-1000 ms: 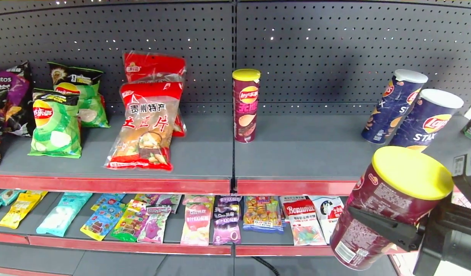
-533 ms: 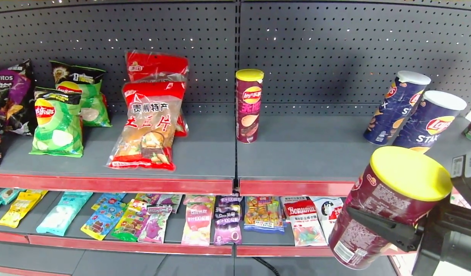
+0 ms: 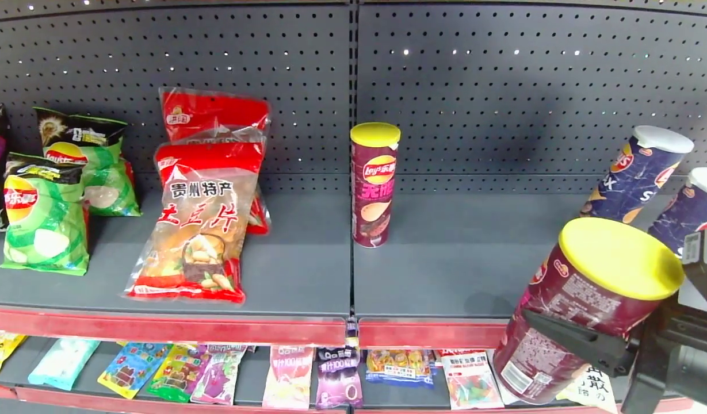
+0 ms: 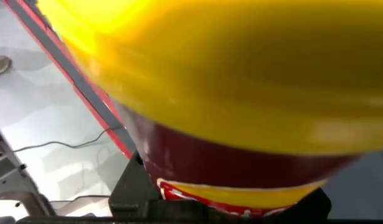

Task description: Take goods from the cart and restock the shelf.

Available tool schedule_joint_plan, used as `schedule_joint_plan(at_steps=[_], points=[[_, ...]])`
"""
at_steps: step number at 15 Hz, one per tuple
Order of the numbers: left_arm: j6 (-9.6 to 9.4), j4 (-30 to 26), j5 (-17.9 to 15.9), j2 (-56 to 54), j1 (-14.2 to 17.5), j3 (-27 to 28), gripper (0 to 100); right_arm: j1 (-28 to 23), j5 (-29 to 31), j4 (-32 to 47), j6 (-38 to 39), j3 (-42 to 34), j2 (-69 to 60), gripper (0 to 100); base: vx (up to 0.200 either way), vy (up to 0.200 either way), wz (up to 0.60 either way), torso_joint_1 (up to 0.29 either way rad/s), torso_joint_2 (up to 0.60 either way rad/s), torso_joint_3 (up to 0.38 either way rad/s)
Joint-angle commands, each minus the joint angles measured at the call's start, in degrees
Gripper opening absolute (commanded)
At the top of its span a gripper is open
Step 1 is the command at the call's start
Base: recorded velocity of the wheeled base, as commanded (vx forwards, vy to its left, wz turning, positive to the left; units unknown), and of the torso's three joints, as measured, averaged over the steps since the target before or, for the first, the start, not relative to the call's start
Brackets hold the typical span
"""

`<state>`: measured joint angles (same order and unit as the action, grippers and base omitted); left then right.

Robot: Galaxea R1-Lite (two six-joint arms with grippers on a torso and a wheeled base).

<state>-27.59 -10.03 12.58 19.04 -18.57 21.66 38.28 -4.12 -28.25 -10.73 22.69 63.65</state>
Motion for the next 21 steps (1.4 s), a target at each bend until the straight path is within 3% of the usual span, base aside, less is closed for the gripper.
schedule_joint_plan(at_steps=[1, 4, 7, 8, 10, 11, 13, 14, 15, 16, 17, 18, 19, 21], points=[[-0.01, 0.0, -0.2, 0.6, -0.1, 0.1, 100, 0.0, -0.9, 0.0, -0.2, 0.3, -0.5, 0, 0.0, 0.0, 0.0, 0.0, 0.0, 0.0], [-0.63, 0.0, -0.5, 0.8, -0.2, 0.6, 100, 0.1, -0.9, 0.0, -0.2, 0.8, -0.4, 0, 0.0, 0.0, 0.0, 0.0, 0.0, 0.0], [-4.32, 0.1, -1.9, 3.9, -0.2, 2.5, 100, 0.2, -1.1, 0.0, -0.3, 0.9, -0.9, 0, 0.0, 0.0, 0.0, 0.0, 0.0, 0.0], [-4.49, 0.5, -4.4, 7.7, -0.5, 4.4, 100, 0.7, -1.2, 0.0, -0.3, 0.7, -1.6, 0, 0.0, 0.0, 0.0, 0.0, 0.0, 0.0], [-1.77, 2.3, -10.5, 14.3, -0.8, 7.3, 100, 2.1, -1.4, 0.0, -0.1, 0.7, -2.4, 0, 0.0, 0.0, 0.0, 0.0, 0.0, 0.0], [2.71, 5.6, -16.7, 21.4, -1.0, 9.4, 100, 2.3, -1.9, 0.0, 0.0, 0.9, -2.5, 0, 0.0, 0.0, 0.0, 0.0, 0.0, 0.0], [5.44, 13.6, -20.8, 32.5, -2.1, 12.7, 100, 2.2, -1.9, 0.0, 0.2, 1.9, -2.1, 0, 0.0, 0.0, 0.0, 0.0, 0.0, 0.0], [7.99, 16.9, -21.6, 38.2, -3.0, 15.6, 100, 2.0, -1.6, 0.0, 0.4, 2.4, -2.0, 0, 0.0, 0.0, 0.0, 0.0, 0.0, 0.0], [9.83, 17.2, -21.9, 42.3, -4.7, 18.3, 100, 1.9, -1.5, -0.1, 0.5, 2.5, -2.0, 0, 0.0, 0.0, 0.0, 0.0, 0.0, 0.0], [13.88, 17.3, -23.1, 49.0, -8.6, 22.7, 100, 1.3, -1.5, 0.0, 0.6, 2.8, -2.1, 0, 0.0, 0.0, 0.0, 0.0, 0.0, 0.0], [17.57, 17.5, -24.7, 53.1, -10.3, 26.2, 100, 0.8, -1.5, 0.0, 0.6, 3.1, -2.1, 0, 0.0, 0.0, 0.0, 0.0, 0.0, 0.0], [18.97, 17.5, -26.5, 56.5, -11.2, 29.2, 100, 0.8, -1.4, 0.0, 0.6, 3.6, -2.2, 0, 0.0, 0.0, 0.0, 0.0, 0.0, 0.0], [18.97, 17.5, -26.5, 56.5, -11.2, 29.2, 100, 0.8, -1.4, 0.0, 0.6, 3.6, -2.2, 0, 0.0, 0.0, 0.0, 0.0, 0.0, 0.0], [18.62, 18.8, -34.4, 66.0, -11.5, 35.3, 100, -1.4, -1.4, 0.0, 0.6, 3.8, -2.5, 0, 0.0, 0.0, 0.0, 0.0, 0.0, 0.0]])
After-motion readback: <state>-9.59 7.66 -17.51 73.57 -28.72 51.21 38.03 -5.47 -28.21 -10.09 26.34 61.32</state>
